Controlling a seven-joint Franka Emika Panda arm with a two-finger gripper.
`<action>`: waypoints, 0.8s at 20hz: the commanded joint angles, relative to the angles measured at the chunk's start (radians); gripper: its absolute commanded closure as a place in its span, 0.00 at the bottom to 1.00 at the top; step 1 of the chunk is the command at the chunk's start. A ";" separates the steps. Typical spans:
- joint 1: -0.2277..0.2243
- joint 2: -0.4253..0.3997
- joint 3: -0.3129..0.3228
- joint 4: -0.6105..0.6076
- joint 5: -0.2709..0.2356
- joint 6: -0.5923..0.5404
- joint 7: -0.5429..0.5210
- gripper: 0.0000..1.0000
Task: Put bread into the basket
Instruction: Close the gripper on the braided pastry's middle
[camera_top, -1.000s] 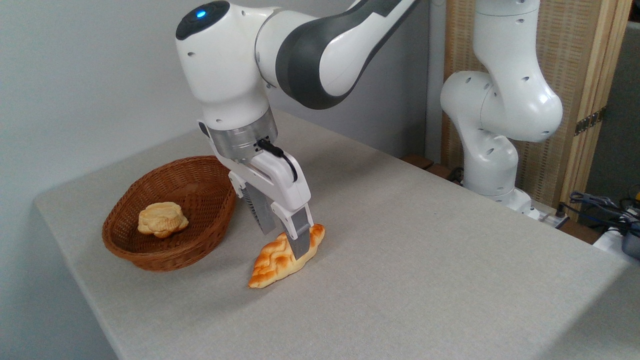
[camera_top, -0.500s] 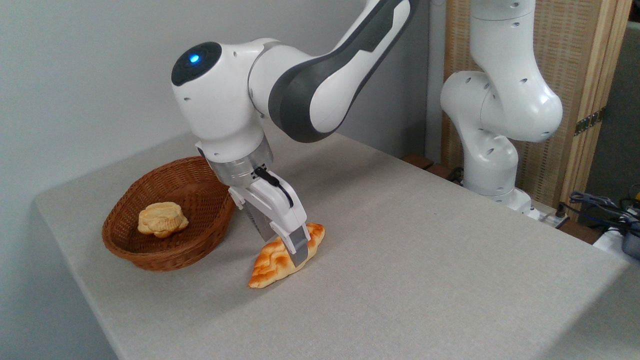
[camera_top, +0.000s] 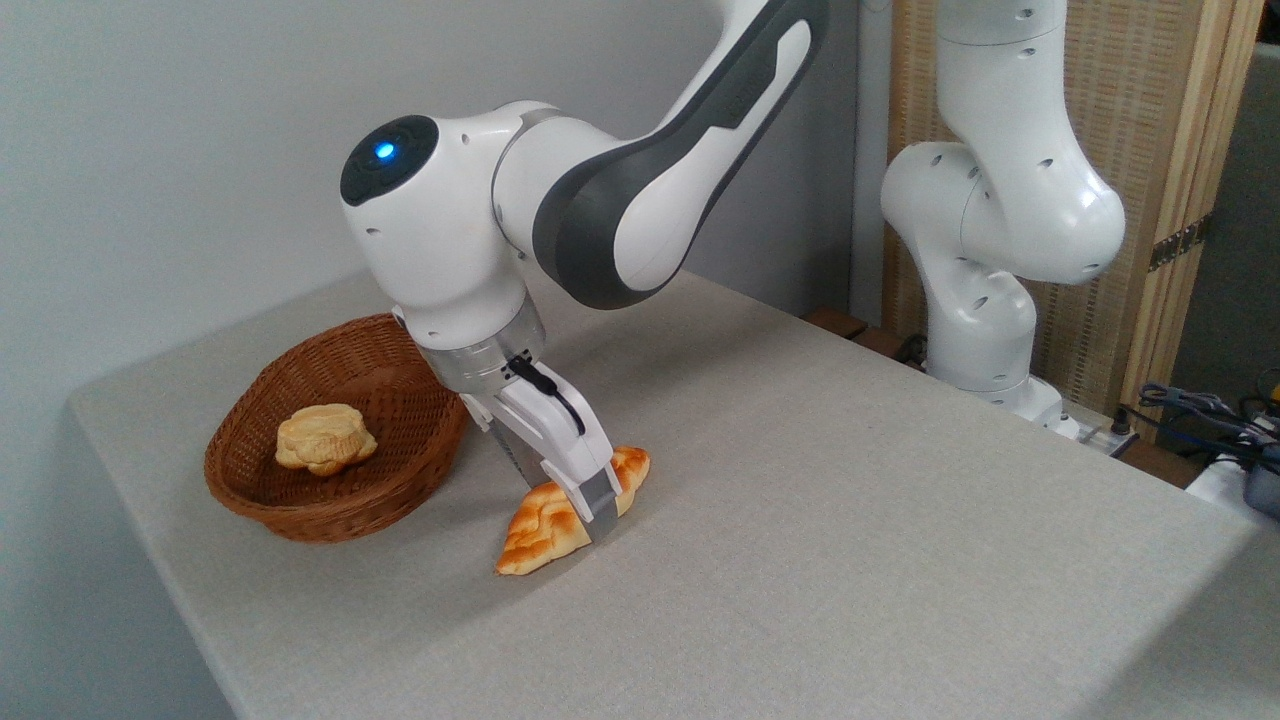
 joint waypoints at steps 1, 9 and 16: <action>0.000 0.003 -0.001 -0.001 -0.013 0.006 0.022 0.17; 0.002 0.001 0.001 0.002 -0.038 0.003 0.022 0.50; 0.002 -0.002 0.001 0.003 -0.038 -0.004 0.023 0.53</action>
